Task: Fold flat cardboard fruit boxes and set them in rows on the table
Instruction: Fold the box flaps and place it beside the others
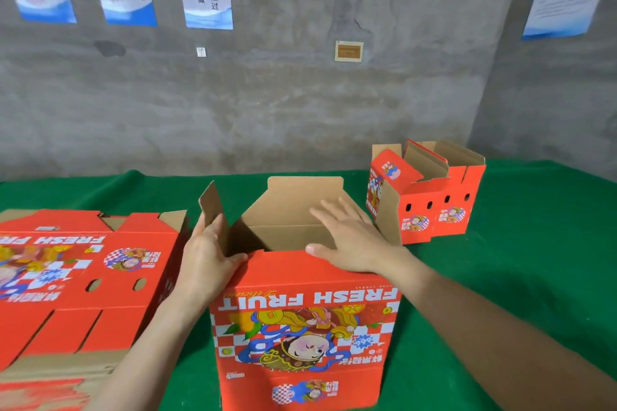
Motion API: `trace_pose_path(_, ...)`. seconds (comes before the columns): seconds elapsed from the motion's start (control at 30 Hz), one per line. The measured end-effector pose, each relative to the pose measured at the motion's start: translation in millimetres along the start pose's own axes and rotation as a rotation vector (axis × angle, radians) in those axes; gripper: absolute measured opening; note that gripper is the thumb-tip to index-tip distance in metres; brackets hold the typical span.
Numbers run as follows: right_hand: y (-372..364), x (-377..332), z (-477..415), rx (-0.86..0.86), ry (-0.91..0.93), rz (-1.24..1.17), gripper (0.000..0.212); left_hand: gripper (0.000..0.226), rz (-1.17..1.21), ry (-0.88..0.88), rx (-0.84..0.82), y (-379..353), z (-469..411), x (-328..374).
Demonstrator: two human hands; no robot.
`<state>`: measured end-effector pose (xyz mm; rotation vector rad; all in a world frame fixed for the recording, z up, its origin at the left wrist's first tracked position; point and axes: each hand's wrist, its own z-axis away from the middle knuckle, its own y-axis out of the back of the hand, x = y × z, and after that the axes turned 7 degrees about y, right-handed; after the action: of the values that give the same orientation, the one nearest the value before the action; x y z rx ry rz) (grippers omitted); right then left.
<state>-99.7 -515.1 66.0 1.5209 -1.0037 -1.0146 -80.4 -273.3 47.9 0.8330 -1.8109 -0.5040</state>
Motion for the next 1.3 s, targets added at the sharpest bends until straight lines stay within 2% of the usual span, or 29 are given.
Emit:
trace_pose_path(0.1, -12.2, 9.4, -6.2, -0.139, -0.123, -0.059, 0.098, 0.09, 0.01, -0.096, -0.021, -0.3, -3.0, -8.8)
trace_pose_path(0.17, -16.6, 13.2, -7.1, -0.156, -0.136, -0.101, 0.102, 0.104, 0.096, -0.244, -0.064, 1.0, -3.3, -12.4)
trace_pose_path(0.23, -16.7, 13.5, -7.1, -0.165, -0.13, -0.113, 0.103, 0.108, 0.198, -0.35, -0.193, 2.7, -0.2, -11.5)
trace_pose_path(0.27, -16.2, 14.3, -6.9, -0.165, -0.13, -0.117, 0.103, 0.101, 0.252, -0.36, -0.279, 1.9, 0.0, -11.9)
trace_pose_path(0.33, -16.7, 15.4, -6.5, -0.158, -0.127, -0.131, 0.104, 0.071, 0.293, -0.298, -0.361, 0.5, -2.3, -11.2)
trace_pose_path(0.4, -17.1, 15.0, -4.6, -0.15, -0.121, -0.133, 0.103, 0.043, 0.256, -0.187, -0.271, -3.6, -15.6, -13.5)
trace_pose_path(0.43, -17.3, 14.8, -3.1, -0.144, -0.118, -0.132, 0.102, 0.035, 0.159, -0.156, -0.199, -5.8, -23.7, -13.9)
trace_pose_path(0.47, -17.3, 14.1, -1.5, -0.138, -0.114, -0.13, 0.101, 0.034, 0.025, -0.14, -0.167, -7.9, -31.0, -13.5)
trace_pose_path(0.53, -16.5, 13.7, 1.9, -0.104, -0.11, -0.11, 0.098, 0.047, -0.179, -0.093, -0.266, -10.3, -41.3, -10.0)
trace_pose_path(0.57, -16.2, 13.3, 4.1, -0.064, -0.109, -0.088, 0.096, 0.052, -0.153, -0.05, -0.36, -10.6, -45.3, -8.9)
trace_pose_path(0.63, -15.2, 11.8, 10.1, 0.094, -0.086, 0.03, 0.092, 0.056, 0.047, 0.019, -0.527, -12.4, -50.4, -9.8)
trace_pose_path(0.73, -7.7, 12.7, 20.4, 0.457, -0.011, 0.269, 0.091, 0.054, 0.185, 0.049, -0.57, -15.8, -51.0, -17.6)
trace_pose_path(0.8, 1.5, 21.8, 27.1, 0.668, -0.076, 0.205, 0.096, 0.056, 0.191, 0.037, -0.553, -17.2, -50.9, -20.0)
trace_pose_path(0.87, 9.0, 36.1, 32.6, 0.767, -0.236, -0.07, 0.099, 0.06, 0.176, 0.005, -0.54, -18.0, -52.5, -19.7)
trace_pose_path(0.93, 10.6, 48.5, 39.0, 0.691, -0.29, -0.483, 0.085, 0.061, 0.178, 0.002, -0.536, -17.8, -53.2, -17.0)
trace_pose_path(1.0, 6.8, 52.8, 45.5, 0.534, -0.176, -0.737, 0.06, 0.06, 0.201, 0.026, -0.531, -18.7, -52.8, -14.7)
trace_pose_path(1.13, -8.2, 48.5, 49.1, 0.325, 0.02, -0.545, 0.017, 0.058, 0.216, 0.005, -0.462, -21.1, -50.8, -11.9)
trace_pose_path(1.2, -13.2, 45.6, 45.8, 0.31, 0.051, -0.504, 0.012, 0.057, 0.196, -0.038, -0.376, -20.2, -49.6, -11.2)
trace_pose_path(1.3, -16.5, 43.5, 40.7, 0.412, 0.021, -0.493, 0.012, 0.057, 0.228, -0.055, -0.332, -18.3, -47.9, -10.7)
